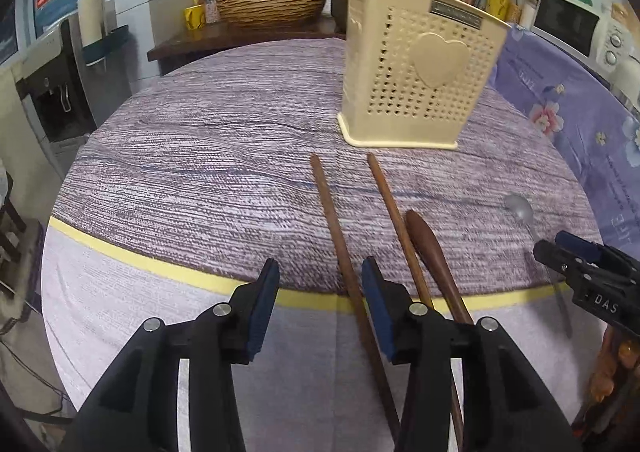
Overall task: Organize utensils
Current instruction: 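Lift the plastic spoon with the right tool while the left tool hovers over brown chopsticks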
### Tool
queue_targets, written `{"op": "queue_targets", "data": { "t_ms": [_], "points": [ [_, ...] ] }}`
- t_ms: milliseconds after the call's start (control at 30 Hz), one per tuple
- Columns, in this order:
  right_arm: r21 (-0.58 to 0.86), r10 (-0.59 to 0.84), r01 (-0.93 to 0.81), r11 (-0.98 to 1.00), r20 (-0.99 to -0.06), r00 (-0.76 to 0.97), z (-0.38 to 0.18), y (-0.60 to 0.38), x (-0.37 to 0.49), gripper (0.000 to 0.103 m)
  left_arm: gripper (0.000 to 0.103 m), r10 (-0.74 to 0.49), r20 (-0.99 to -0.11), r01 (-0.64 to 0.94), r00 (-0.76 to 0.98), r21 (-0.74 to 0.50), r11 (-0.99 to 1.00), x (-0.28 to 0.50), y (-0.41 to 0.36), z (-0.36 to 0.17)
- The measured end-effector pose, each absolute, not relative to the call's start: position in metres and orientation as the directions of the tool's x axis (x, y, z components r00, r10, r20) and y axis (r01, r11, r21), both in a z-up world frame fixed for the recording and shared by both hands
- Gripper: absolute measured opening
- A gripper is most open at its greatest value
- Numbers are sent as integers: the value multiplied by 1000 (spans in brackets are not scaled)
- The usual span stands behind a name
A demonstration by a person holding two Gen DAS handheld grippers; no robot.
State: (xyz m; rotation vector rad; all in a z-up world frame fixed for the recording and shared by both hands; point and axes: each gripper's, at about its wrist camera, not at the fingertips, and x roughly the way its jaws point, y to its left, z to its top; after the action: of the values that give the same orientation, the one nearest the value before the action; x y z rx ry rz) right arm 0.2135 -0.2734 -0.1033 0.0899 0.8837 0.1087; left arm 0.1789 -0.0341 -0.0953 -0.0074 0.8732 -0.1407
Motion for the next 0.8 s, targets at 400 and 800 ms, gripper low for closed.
{"op": "queue_targets", "data": {
  "t_ms": [400,800],
  "points": [
    [39,76,-74,996,-793,605,-107,-259,247,46,45,-112,-772,119,626,-47,992,202,-40,-101],
    [85,111,-72,994,-786,608,-103,-256,256,35,45,-108,-776,116,621,-46,992,211,-40,-100]
  ]
}}
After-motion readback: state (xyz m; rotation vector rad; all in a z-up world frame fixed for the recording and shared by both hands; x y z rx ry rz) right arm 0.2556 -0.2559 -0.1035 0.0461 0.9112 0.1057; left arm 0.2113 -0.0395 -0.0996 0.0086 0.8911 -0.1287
